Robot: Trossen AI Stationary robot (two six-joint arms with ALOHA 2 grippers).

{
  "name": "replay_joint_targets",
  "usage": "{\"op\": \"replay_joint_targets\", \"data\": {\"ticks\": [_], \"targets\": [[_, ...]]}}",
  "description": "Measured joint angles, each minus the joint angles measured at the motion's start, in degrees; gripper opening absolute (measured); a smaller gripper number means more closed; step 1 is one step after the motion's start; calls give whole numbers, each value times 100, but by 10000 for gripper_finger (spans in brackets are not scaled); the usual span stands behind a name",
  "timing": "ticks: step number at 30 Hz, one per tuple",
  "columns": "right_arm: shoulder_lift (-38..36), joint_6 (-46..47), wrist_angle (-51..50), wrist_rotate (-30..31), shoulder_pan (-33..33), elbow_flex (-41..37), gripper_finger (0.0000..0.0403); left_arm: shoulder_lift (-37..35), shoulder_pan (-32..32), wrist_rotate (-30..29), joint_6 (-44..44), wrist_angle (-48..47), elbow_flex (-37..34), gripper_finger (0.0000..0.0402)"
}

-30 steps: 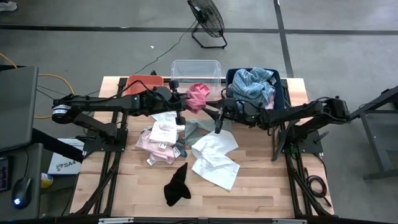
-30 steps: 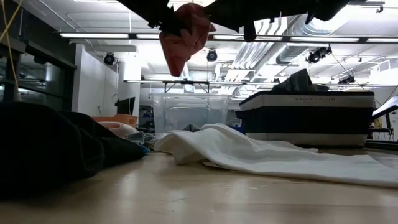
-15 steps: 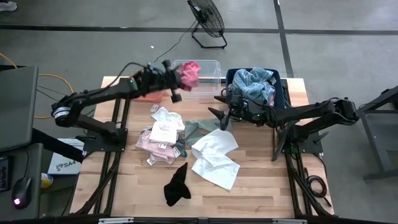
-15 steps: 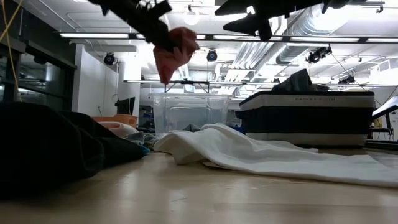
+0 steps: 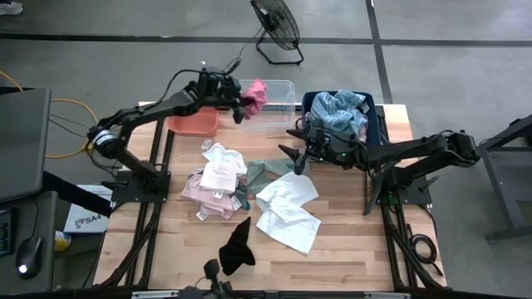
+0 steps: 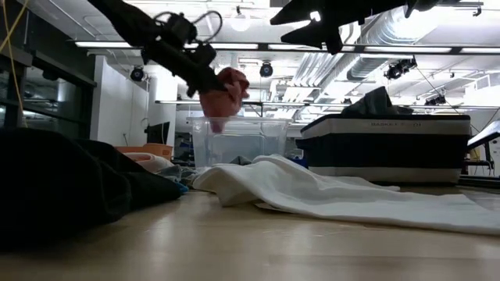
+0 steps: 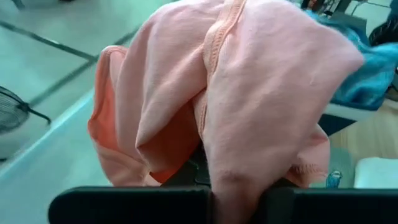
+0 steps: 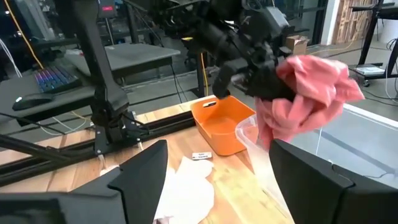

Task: Pick & Place Cloths
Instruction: Put the pink underwear into the transparent bin

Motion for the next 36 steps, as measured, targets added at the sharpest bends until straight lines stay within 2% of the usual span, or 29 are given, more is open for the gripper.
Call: {"op": "replay_joint_targets", "data": {"ticks": [7,10,16,24,36], "targets": [[0,20,-97,0,0,0,274,496,-35,-126,-151,355,-2,3],[0,20,-127,1,0,0,274,557,-37,-399,-110,424,0,4],[0,20,-136,0,0,0,274,585,-37,-542,-223,287,0,5],[1,20,-134,0,0,0,274,584,-128,-566,-453,-351,0,6],[2,149,-132,0,0,0,274,583,-728,-543,-690,-954,0,7]]}}
